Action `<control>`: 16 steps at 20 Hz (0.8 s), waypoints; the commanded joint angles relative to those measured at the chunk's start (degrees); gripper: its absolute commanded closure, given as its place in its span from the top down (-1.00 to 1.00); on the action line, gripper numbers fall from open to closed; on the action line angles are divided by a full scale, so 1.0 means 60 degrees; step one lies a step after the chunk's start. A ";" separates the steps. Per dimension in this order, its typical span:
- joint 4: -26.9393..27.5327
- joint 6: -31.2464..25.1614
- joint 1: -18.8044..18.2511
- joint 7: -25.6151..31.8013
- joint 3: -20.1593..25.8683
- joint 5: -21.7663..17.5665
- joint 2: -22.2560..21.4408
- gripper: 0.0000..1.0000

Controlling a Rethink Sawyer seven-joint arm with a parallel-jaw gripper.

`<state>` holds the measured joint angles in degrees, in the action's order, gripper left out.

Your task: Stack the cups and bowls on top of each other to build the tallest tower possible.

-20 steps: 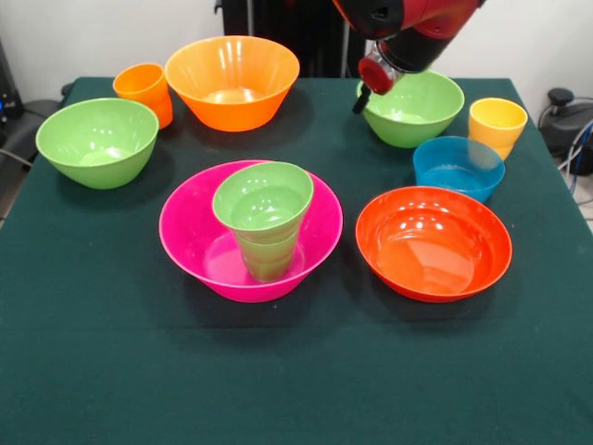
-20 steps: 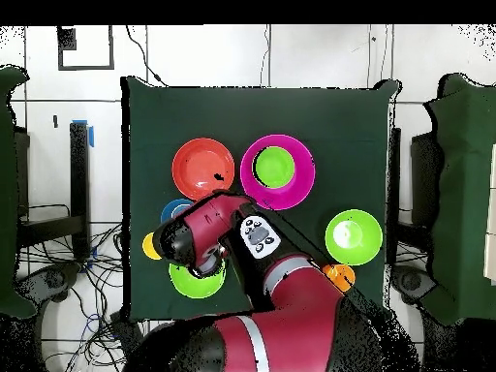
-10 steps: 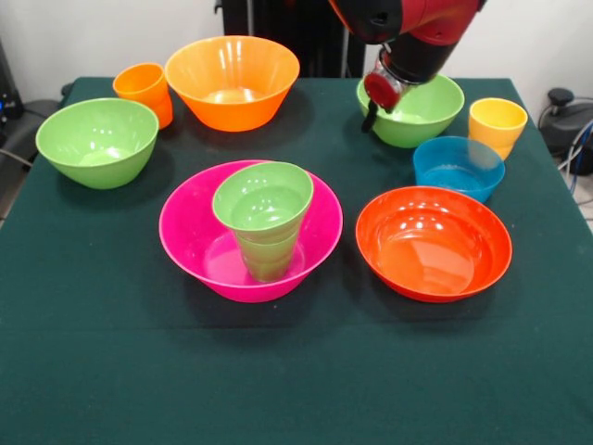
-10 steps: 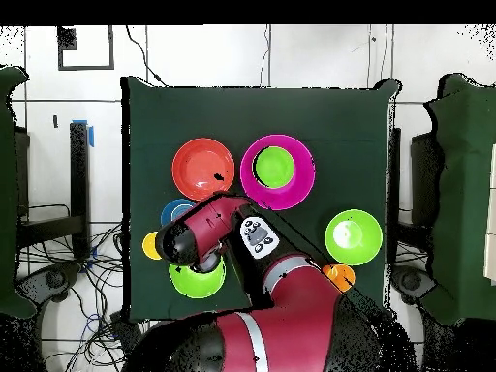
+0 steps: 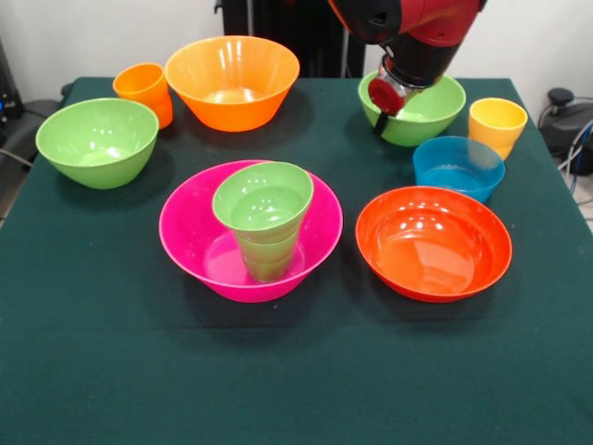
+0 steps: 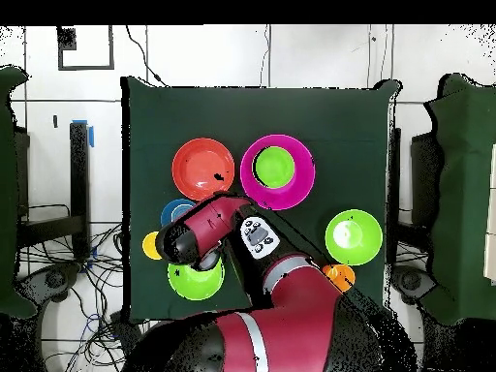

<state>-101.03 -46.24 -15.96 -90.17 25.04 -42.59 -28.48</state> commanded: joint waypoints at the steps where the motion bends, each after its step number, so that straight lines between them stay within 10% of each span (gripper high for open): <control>1: 0.0435 0.0359 -0.0027 0.0239 -0.0103 -0.0479 0.0283 -1.00; 16: 0.0140 -0.0484 -0.0204 0.0890 0.0174 0.0007 -0.0607 -1.00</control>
<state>-101.02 -46.30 -16.02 -90.17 25.03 -41.88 -29.18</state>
